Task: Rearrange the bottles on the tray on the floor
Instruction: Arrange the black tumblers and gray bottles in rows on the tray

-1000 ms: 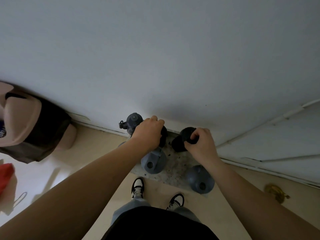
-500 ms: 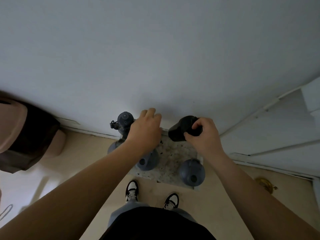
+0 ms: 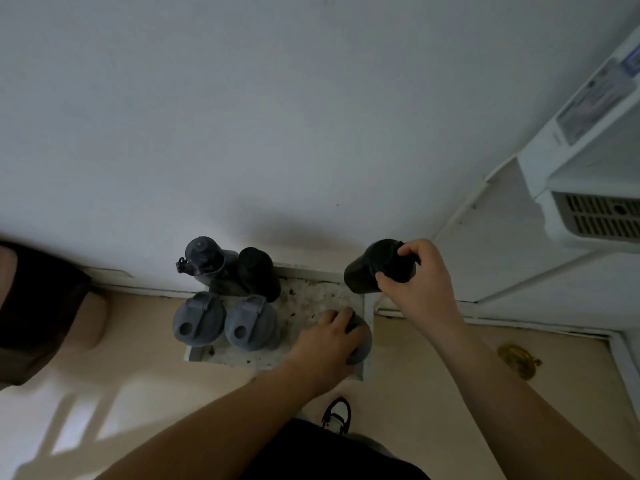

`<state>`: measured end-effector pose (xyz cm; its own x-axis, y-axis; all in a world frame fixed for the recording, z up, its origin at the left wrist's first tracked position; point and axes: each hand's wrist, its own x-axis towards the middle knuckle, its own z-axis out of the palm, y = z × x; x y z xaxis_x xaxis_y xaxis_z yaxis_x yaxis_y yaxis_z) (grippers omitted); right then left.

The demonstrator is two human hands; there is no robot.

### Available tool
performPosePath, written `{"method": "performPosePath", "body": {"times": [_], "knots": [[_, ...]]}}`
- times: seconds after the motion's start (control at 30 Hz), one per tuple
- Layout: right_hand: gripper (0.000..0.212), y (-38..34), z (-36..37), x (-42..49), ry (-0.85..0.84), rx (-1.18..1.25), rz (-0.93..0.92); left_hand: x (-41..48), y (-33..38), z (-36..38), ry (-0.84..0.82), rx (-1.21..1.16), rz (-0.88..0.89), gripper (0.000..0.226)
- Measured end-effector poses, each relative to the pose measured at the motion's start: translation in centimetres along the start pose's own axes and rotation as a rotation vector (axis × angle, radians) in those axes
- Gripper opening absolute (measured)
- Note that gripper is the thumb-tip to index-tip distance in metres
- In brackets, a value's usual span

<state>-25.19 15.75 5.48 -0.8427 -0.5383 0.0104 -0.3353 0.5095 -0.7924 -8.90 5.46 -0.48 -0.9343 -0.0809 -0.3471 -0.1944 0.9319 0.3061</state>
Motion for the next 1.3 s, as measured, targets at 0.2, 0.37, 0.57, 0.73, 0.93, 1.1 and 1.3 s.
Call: {"method": "performPosePath", "body": {"times": [0.2,0.37,0.57,0.73,0.93,1.1,1.3], "knots": [[0.059,0.5,-0.1,-0.4,-0.035,0.004,0.009,1.1,-3.6,-3.9,0.152,0.008,-0.137,0.07],[0.065,0.8,1.4,-0.7,-0.13,-0.044,0.014,3.0,-6.0,-6.4,0.165,0.183,-0.19,0.065],[0.07,1.2,3.6,-1.7,-0.21,-0.067,0.042,4.0,-7.7,-6.4,0.118,0.316,-0.25,0.063],[0.078,1.6,5.9,-3.0,-0.346,-0.089,0.004,4.6,-9.0,-6.9,0.097,0.353,-0.271,0.06],[0.075,1.5,9.1,-4.8,-0.47,-0.181,-0.078,3.9,-9.8,-7.0,0.056,0.284,-0.233,0.072],[0.077,1.7,11.7,-6.1,-0.551,-0.265,-0.085,-0.1,-9.7,-8.8,0.402,-0.008,-0.096,0.05],[0.08,1.0,14.3,-7.4,-0.574,-0.266,-0.031,-7.1,-11.6,-6.2,0.629,-0.132,-0.064,0.024]]}}
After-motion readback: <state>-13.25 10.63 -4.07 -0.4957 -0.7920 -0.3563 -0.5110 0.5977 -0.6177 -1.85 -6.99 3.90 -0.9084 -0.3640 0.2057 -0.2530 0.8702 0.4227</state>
